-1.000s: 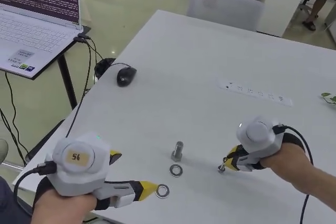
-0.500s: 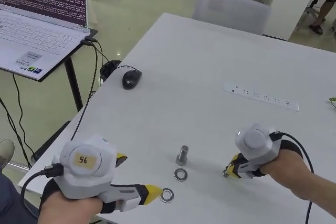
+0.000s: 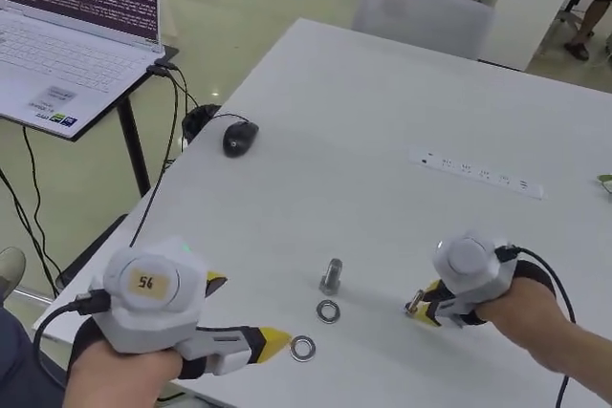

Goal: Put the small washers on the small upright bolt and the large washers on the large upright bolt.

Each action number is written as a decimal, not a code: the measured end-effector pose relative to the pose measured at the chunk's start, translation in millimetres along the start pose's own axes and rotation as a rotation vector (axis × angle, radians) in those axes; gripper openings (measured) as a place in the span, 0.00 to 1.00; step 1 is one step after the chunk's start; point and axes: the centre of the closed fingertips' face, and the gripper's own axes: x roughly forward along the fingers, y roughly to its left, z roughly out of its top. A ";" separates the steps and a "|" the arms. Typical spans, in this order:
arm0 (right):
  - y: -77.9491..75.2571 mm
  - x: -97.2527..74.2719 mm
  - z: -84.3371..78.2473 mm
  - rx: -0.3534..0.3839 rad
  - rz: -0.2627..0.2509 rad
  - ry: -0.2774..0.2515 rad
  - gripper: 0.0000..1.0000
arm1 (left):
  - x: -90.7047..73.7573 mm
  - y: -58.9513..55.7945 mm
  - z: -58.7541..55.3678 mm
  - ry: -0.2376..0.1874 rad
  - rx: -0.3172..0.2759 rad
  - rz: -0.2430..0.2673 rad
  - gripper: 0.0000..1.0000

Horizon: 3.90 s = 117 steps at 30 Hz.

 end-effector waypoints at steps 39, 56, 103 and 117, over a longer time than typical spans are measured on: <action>140.7 58.1 110.7 -0.354 0.247 -0.084 0.29 | -11.2 6.0 -9.8 -0.009 -0.027 0.016 0.68; 139.8 64.8 115.4 -0.423 0.264 -0.075 0.24 | -8.1 5.1 -6.0 -0.014 -0.025 0.016 0.68; 110.8 32.5 92.3 -0.275 0.194 -0.067 0.23 | -10.5 9.0 -8.3 -0.007 -0.031 0.025 0.68; 57.4 -9.3 128.6 -0.247 0.070 -0.140 0.23 | -5.5 4.1 -5.1 -0.010 -0.023 0.008 0.68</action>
